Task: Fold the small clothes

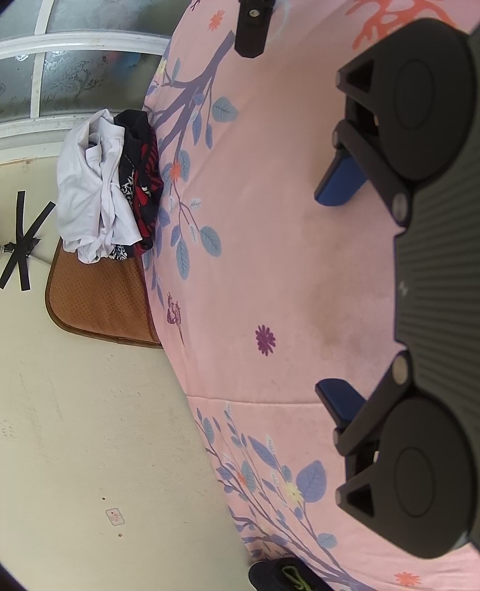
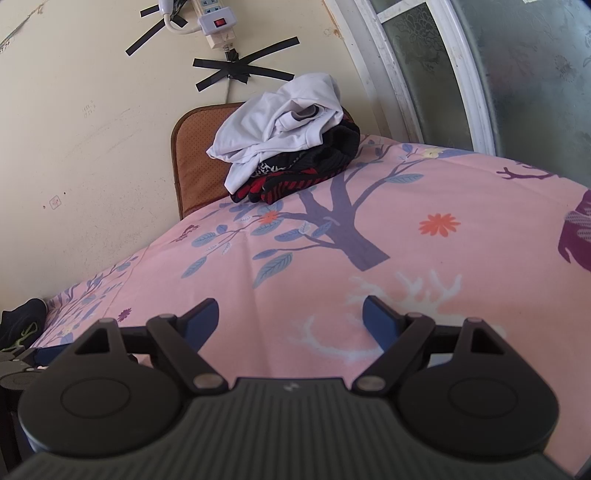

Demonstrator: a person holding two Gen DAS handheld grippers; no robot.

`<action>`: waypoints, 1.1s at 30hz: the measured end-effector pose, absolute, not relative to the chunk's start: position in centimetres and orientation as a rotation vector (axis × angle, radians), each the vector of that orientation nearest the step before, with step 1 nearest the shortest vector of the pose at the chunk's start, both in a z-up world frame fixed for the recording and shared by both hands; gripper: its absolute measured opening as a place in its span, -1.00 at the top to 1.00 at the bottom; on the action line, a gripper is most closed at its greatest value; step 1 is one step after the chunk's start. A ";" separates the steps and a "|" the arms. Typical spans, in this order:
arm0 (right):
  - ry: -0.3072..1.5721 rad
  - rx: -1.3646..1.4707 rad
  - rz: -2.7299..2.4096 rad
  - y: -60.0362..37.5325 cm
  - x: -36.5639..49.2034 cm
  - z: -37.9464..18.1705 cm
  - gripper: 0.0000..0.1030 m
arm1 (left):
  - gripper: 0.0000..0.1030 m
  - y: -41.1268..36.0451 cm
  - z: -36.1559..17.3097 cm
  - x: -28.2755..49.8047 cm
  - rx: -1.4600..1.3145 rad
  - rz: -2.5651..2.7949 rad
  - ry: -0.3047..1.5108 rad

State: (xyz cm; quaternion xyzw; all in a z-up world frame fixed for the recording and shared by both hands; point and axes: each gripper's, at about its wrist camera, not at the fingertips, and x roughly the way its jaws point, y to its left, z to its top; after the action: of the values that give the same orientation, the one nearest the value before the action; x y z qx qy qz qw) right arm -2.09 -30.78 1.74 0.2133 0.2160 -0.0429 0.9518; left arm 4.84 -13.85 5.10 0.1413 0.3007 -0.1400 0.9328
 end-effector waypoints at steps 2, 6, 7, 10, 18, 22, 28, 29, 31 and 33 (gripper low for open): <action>0.439 0.433 -0.088 -30.8 -2.1 1.7 -0.69 | -1.00 -13.8 5.1 4.9 0.288 -0.287 0.619; 0.439 0.433 -0.088 -30.8 -2.1 1.7 -0.69 | -1.00 -13.7 5.1 5.0 0.280 -0.290 0.628; 0.439 0.433 -0.087 -30.8 -2.1 1.8 -0.69 | -1.00 -13.7 5.1 5.1 0.277 -0.290 0.630; 0.440 0.432 -0.087 -30.7 -2.1 1.8 -0.69 | -1.00 -13.6 5.0 5.2 0.271 -0.291 0.635; 0.440 0.432 -0.087 -30.8 -2.1 1.7 -0.69 | -1.00 -13.6 5.0 5.2 0.269 -0.291 0.637; 0.440 0.433 -0.087 -30.8 -2.1 1.7 -0.69 | -1.00 -13.5 5.0 5.2 0.261 -0.296 0.641; 0.439 0.433 -0.086 -30.8 -2.1 1.7 -0.69 | -1.00 -13.5 5.1 5.3 0.265 -0.302 0.642; 0.439 0.433 -0.086 -30.8 -2.1 1.7 -0.69 | -1.00 -13.7 5.1 5.3 0.274 -0.302 0.638; 0.440 0.432 -0.087 -30.8 -2.1 1.7 -0.69 | -1.00 -13.9 5.1 5.1 0.292 -0.296 0.629; 0.439 0.433 -0.087 -30.8 -2.1 1.7 -0.69 | -1.00 -14.1 5.0 4.9 0.309 -0.286 0.611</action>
State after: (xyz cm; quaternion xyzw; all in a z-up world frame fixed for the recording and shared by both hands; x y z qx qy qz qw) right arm -2.08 -30.76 1.71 0.2129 0.2162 -0.0426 0.9519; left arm 4.85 -14.10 5.03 0.1508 0.2986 -0.1396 0.9320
